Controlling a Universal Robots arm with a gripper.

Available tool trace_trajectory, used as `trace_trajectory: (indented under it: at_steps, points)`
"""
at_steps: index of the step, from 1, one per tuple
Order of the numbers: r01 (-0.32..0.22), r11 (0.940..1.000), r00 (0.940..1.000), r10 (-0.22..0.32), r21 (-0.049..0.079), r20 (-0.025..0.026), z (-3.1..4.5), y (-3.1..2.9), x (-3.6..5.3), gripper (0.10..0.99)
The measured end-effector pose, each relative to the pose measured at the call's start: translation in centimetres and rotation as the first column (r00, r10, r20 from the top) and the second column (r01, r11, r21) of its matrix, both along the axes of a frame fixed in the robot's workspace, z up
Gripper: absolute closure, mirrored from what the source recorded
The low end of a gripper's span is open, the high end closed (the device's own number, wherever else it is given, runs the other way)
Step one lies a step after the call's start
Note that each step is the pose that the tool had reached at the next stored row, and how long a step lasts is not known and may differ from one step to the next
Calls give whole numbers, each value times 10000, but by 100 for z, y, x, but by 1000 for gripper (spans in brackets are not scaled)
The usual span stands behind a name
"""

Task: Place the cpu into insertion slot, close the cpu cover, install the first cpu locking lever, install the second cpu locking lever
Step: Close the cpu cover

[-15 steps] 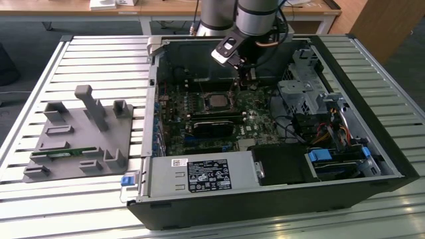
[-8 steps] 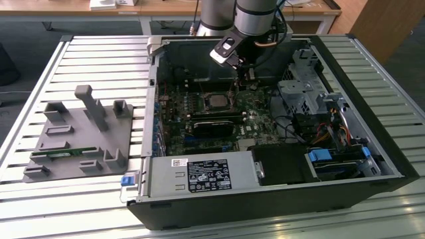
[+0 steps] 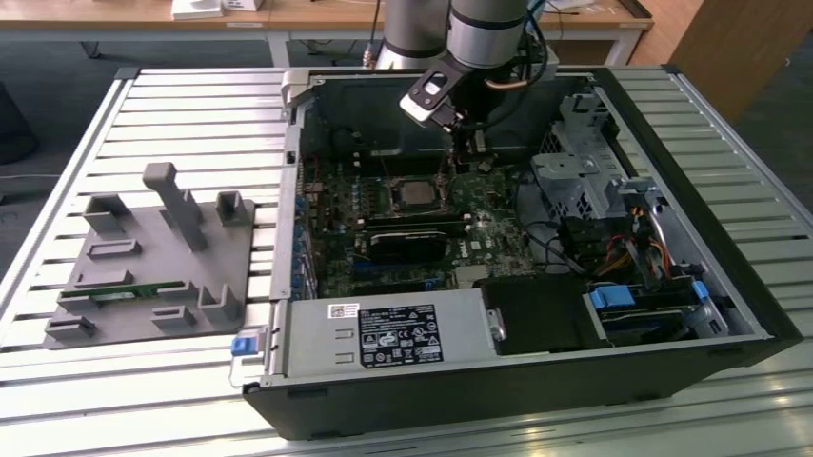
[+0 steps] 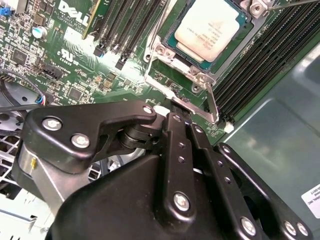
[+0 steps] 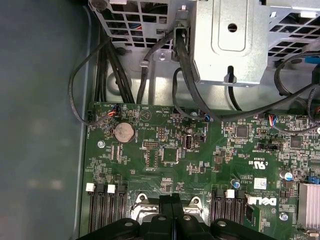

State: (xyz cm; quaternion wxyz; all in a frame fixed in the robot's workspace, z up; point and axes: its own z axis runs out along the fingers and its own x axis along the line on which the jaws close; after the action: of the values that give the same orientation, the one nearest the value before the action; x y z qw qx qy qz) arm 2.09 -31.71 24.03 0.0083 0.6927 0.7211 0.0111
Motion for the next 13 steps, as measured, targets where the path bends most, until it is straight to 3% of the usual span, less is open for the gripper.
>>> trace_trajectory:
  at_steps: [13]
  points:
    - [0, 10000, 10000, 0, 0, 0, 0, 0, -36, 969]
